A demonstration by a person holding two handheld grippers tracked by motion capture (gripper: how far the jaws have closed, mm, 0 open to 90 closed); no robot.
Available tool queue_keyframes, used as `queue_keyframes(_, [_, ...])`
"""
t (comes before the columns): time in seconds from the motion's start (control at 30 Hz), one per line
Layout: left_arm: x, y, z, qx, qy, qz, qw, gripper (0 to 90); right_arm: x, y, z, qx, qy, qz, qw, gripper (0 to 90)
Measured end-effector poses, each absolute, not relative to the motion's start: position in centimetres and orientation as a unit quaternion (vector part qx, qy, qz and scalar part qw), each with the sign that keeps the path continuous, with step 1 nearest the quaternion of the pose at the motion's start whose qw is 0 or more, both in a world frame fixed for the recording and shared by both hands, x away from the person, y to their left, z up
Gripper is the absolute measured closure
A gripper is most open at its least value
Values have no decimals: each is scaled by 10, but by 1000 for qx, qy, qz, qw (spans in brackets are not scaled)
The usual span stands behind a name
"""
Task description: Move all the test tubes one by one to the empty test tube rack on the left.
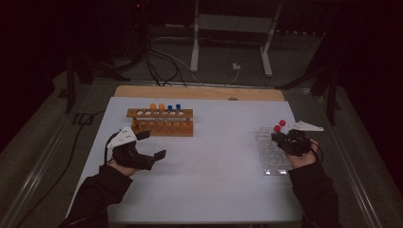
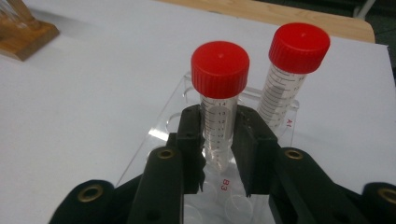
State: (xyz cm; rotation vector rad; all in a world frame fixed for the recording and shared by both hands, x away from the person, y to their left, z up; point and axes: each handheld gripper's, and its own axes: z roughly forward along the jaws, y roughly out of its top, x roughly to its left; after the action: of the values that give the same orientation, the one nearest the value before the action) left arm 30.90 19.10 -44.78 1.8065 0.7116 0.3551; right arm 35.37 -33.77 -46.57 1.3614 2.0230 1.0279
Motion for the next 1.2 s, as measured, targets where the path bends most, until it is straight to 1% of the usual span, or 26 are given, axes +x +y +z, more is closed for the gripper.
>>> queue_keyframes(0.3, [310, 191, -448, 765, 301, 147, 550, 20, 354, -338, -463, 497, 744, 371, 248, 746])
queue_keyframes(0.83, [309, 191, -445, 768, 297, 143, 549, 20, 330, -324, -416, 449, 740, 388, 316, 746])
queue_keyframes(1.0, [309, 189, -444, 770, 294, 140, 549, 20, 322, -313, -403, 427, 742, 411, 314, 747])
queue_keyframes(1.2, [309, 182, -446, 777, 289, 130, 543, 21, 314, -289, -402, 395, 761, 430, 284, 746])
